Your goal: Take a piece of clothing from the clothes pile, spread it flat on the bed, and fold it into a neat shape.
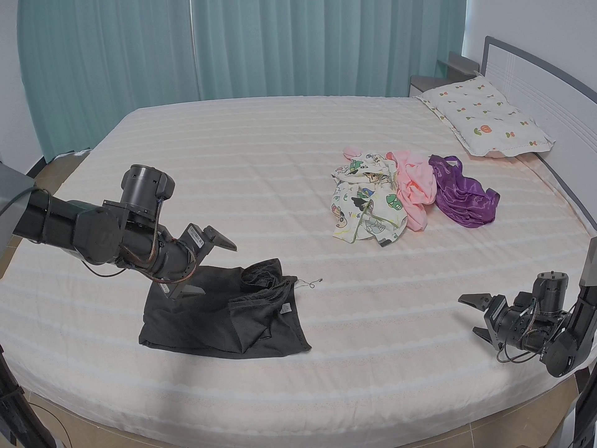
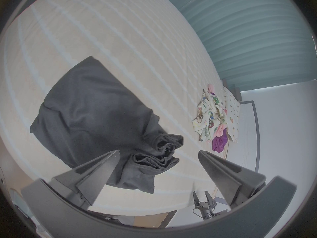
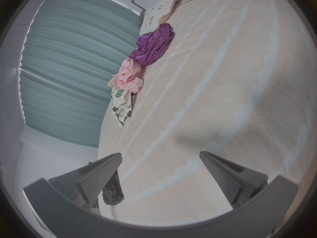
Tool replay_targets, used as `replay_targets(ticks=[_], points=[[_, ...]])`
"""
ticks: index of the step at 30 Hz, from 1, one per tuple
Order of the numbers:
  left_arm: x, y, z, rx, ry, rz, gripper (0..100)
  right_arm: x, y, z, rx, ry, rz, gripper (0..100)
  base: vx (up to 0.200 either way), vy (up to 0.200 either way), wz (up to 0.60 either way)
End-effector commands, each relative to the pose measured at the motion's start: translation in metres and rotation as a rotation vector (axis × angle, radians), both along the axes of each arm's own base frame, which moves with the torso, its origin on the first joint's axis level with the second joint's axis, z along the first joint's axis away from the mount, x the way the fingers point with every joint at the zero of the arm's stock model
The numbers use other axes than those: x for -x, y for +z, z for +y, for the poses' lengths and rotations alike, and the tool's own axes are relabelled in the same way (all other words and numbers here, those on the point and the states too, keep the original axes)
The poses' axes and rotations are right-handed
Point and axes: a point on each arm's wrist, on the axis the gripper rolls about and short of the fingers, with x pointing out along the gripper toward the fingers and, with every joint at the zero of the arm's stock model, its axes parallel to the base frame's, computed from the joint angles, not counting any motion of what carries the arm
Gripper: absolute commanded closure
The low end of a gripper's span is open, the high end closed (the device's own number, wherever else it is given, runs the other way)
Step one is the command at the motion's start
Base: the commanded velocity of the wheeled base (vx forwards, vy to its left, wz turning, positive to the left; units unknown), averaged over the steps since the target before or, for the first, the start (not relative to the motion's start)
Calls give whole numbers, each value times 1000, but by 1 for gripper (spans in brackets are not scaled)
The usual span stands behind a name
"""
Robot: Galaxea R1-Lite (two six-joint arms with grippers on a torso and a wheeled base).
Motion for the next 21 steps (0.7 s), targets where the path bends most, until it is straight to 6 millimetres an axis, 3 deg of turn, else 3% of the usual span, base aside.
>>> replay_targets(ticks=[1, 5, 13, 19, 21], points=[[4, -4, 7, 3, 27, 25, 0, 0, 0, 1, -1, 3, -1, 0, 0, 0, 0], [7, -1, 19, 48, 96, 53, 0, 1, 2, 5, 3, 16, -9, 0, 0, 0, 0], [21, -20, 46, 65, 167, 23, 0, -1, 4, 23, 25, 58, -28, 0, 0, 200, 0], [30, -35, 65, 96, 199, -14, 0, -12, 5, 48, 76, 67, -59, 0, 0, 200, 0], [29, -35, 74, 99, 228, -26, 0, -16, 8, 70, 112, 94, -61, 0, 0, 200, 0]])
